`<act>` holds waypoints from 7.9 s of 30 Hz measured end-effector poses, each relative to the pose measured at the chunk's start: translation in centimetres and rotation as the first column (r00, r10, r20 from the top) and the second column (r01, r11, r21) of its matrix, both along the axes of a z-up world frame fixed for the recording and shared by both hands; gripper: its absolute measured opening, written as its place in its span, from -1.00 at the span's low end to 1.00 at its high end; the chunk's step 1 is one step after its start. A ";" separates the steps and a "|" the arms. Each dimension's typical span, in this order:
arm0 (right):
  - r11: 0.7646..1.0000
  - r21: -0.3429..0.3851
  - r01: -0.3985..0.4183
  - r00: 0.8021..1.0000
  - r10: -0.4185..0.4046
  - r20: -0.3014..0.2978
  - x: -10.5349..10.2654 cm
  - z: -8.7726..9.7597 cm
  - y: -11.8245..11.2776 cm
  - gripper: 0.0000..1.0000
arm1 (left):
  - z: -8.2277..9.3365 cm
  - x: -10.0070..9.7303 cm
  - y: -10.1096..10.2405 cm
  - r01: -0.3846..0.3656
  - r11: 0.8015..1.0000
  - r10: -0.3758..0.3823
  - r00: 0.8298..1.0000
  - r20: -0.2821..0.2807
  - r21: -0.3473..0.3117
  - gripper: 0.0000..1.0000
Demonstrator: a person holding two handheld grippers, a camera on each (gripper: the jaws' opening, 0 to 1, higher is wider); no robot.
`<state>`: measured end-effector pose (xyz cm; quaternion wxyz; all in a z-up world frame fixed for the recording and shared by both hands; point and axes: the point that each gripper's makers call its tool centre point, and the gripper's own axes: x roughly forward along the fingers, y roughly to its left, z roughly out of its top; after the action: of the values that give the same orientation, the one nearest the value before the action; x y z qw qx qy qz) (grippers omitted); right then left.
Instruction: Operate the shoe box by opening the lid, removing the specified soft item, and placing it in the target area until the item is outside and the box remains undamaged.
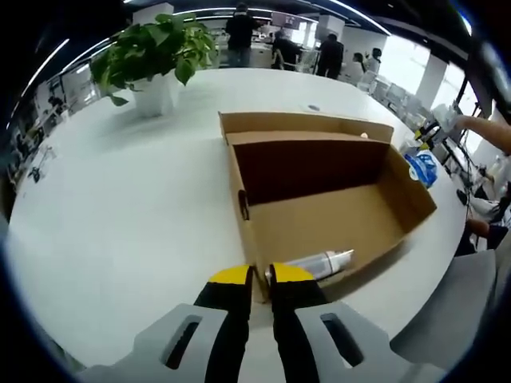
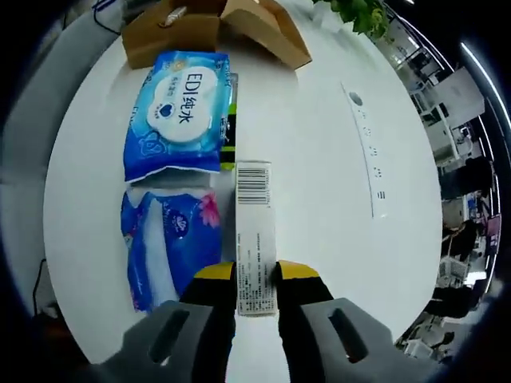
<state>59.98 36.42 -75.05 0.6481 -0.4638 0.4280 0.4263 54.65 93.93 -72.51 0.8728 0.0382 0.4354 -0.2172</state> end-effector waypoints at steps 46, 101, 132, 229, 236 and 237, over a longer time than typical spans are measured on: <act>0.933 0.224 0.280 0.934 -0.319 0.163 -2.9 7.2 3.0 0.06 | 3.4 -0.1 -1.1 0.252 0.962 -0.259 0.964 0.060 0.103 -0.56; 0.618 0.633 0.467 0.739 -0.666 0.105 -16.4 12.6 14.8 0.74 | 2.1 2.6 -5.9 0.795 0.555 -0.783 0.599 -0.167 0.246 -0.04; 0.553 0.636 0.538 0.692 -0.720 0.041 -20.4 10.0 16.1 0.71 | -3.1 1.1 -6.2 0.975 0.164 -0.885 0.213 -0.414 0.150 0.13; 0.550 0.743 0.381 0.759 -0.645 0.088 -19.0 12.1 21.4 0.19 | 2.0 0.1 -13.5 0.927 0.306 -0.942 0.328 -0.072 0.216 -0.66; 0.556 0.756 0.346 0.780 -0.618 0.097 -18.5 12.6 22.7 0.10 | 3.2 -1.0 -14.6 0.933 0.295 -0.950 0.309 -0.036 0.207 -0.66; 0.557 0.757 0.343 0.783 -0.615 0.098 -18.5 12.6 22.9 0.10 | 3.4 -1.2 -14.8 0.935 0.290 -0.953 0.302 -0.030 0.204 -0.66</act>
<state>41.50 59.32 -62.46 0.9310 -0.1118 0.2201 0.2687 53.41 79.15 -69.14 0.5894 0.3773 0.3042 -0.6463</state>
